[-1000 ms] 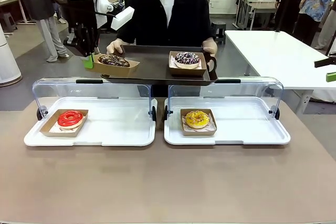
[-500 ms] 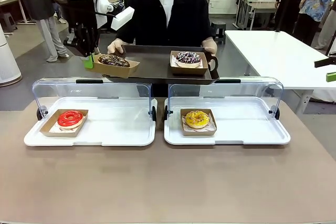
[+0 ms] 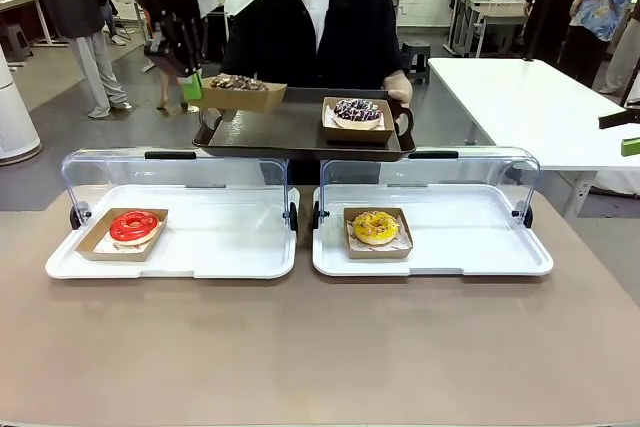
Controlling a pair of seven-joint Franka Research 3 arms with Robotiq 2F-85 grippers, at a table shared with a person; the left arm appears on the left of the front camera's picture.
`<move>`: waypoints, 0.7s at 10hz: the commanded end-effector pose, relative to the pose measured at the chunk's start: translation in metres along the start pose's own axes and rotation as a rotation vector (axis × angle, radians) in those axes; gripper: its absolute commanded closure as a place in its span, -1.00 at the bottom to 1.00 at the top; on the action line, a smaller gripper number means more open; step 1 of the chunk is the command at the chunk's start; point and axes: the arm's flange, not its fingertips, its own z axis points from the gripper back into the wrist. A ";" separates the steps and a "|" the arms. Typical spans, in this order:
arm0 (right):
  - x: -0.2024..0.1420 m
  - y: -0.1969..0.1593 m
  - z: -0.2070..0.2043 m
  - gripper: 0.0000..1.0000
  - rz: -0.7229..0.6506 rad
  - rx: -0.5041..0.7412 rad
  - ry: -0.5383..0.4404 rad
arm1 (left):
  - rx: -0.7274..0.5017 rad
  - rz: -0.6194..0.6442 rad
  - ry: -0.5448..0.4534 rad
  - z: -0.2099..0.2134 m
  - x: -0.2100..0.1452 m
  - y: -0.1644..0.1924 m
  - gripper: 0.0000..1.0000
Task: Provide the desired donut to the person.
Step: Place the picked Paper togo box onto the Handle tray extended by the person.
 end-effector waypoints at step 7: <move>0.000 0.001 0.000 -1.00 0.000 0.004 -0.005 | -0.119 0.118 0.019 -0.067 0.011 0.130 0.98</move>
